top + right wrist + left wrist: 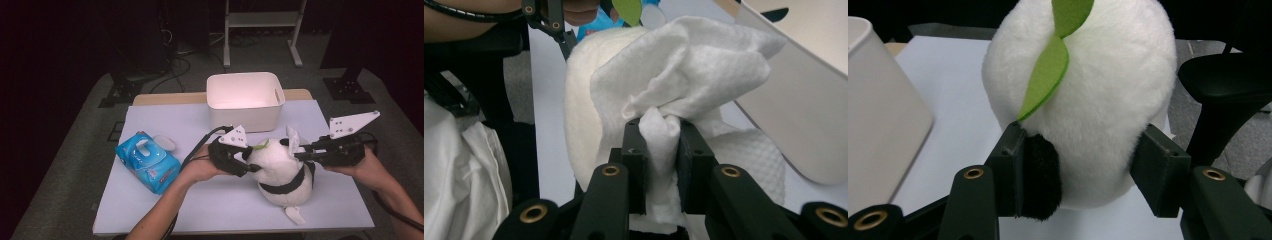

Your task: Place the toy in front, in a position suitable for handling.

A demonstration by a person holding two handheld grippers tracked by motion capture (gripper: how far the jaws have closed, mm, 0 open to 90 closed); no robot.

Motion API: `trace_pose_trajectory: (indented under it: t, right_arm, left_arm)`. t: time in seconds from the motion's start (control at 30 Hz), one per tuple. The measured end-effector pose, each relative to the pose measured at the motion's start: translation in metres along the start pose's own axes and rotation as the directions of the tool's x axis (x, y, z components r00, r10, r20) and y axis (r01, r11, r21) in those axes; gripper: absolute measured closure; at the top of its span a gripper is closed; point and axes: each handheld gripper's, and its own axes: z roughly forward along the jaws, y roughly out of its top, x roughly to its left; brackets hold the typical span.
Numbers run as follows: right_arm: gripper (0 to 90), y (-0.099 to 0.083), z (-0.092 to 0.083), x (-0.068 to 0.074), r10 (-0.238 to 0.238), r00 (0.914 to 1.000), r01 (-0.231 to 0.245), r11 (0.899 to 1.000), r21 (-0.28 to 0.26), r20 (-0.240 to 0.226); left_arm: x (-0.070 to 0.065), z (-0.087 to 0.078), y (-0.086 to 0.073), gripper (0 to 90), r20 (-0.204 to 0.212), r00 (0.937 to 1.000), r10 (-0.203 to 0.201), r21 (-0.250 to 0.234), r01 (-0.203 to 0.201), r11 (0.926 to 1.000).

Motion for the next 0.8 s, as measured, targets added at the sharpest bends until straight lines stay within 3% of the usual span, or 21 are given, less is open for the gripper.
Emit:
trace_pose_trajectory:
  t: [0.2,0.3,0.43,0.57,0.7,0.8]
  right_arm:
    - [76.5,0.000,0.013,-0.003,0.010,0.9999,-0.011,1.000,-0.012,-0.008]
    - [76.5,-0.005,0.028,0.000,0.003,0.9998,-0.002,0.999,0.037,-0.020]
    - [76.5,-0.010,0.025,-0.002,0.029,0.9991,-0.029,1.000,-0.001,-0.032]
    - [76.4,-0.003,0.019,0.000,-0.004,0.9998,0.005,1.000,0.028,-0.020]
    - [76.4,0.011,0.013,0.003,-0.028,0.9991,0.029,1.000,0.004,-0.030]
    - [76.4,0.028,0.019,0.006,-0.080,0.9966,0.081,0.995,0.057,-0.021]
  left_arm:
    - [0.001,-0.024,0.010,45.8,-0.027,0.9996,0.009,-0.016,-0.010,0.9998]
    - [0.000,-0.025,0.010,45.2,-0.032,0.9993,0.018,0.021,-0.017,0.9996]
    - [0.001,-0.023,0.007,42.6,-0.021,0.9998,0.002,0.012,-0.002,0.9999]
    - [-0.002,-0.021,0.010,41.3,-0.027,0.9994,0.022,0.030,-0.021,0.9993]
    - [-0.005,-0.017,0.011,41.2,-0.020,0.9994,0.028,0.023,-0.027,0.9994]
    - [-0.006,-0.016,0.012,40.5,-0.030,0.9991,0.029,0.030,-0.028,0.9991]
